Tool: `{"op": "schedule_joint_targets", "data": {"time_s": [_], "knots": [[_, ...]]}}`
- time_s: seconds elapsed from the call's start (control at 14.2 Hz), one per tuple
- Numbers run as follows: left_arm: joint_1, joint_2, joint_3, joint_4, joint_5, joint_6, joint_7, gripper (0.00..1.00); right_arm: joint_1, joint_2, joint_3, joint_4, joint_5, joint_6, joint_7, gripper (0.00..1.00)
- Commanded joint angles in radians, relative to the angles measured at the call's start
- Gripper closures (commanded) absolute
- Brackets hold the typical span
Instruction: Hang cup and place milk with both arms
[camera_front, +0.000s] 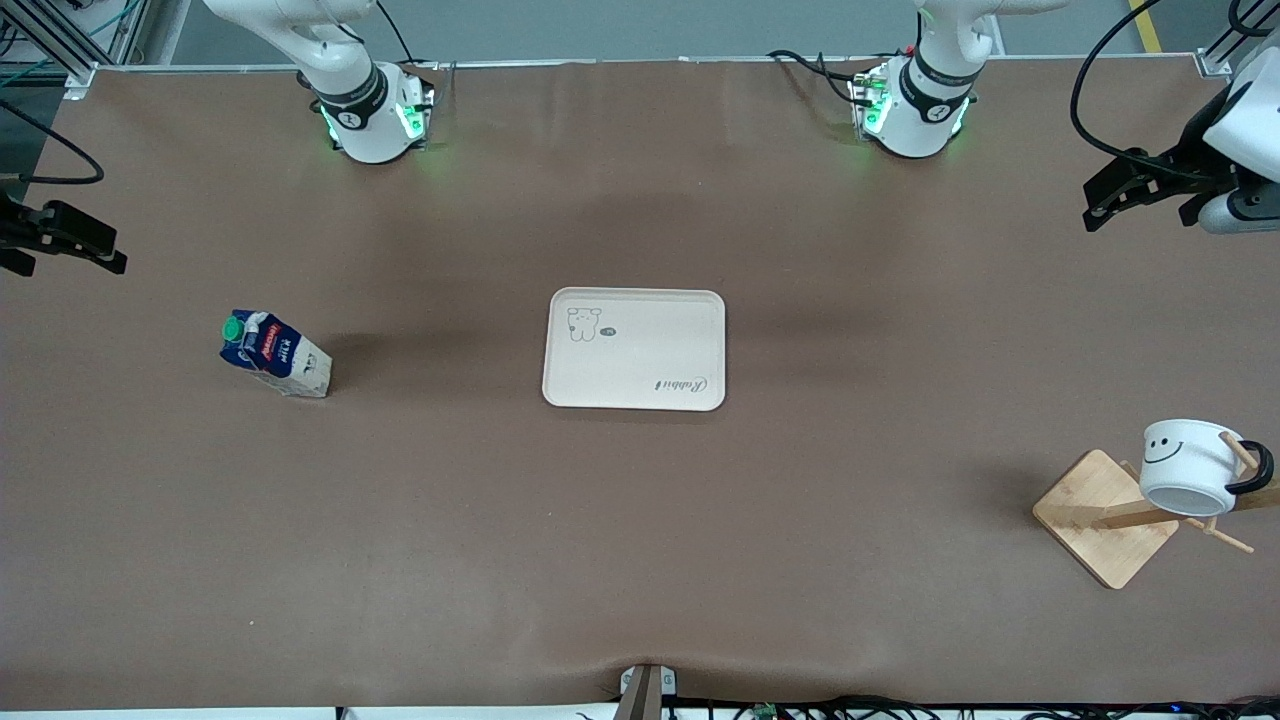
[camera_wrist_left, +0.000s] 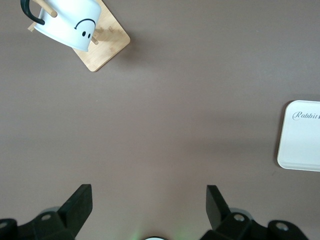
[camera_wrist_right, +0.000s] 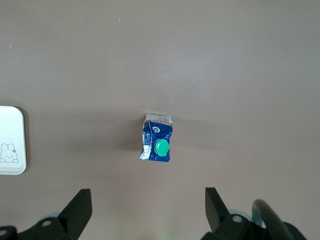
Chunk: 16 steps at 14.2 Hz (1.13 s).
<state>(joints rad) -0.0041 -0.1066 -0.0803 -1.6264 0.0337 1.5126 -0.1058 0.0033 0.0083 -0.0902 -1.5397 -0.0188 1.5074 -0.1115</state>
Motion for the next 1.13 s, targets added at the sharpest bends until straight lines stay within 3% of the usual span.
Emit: {"op": "schedule_joint_targets", "data": {"time_s": [0.0,1.06], "knots": [[-0.008,-0.005,0.011,0.0,-0.021,-0.006,0.005,0.0,-0.017,-0.001,0.012,0.007,0.004,-0.01,-0.002,0.0],[-0.014,0.013,0.004,0.034,-0.021,-0.04,0.005,0.0,-0.017,0.001,0.012,0.007,0.004,-0.012,0.001,0.0]]}}
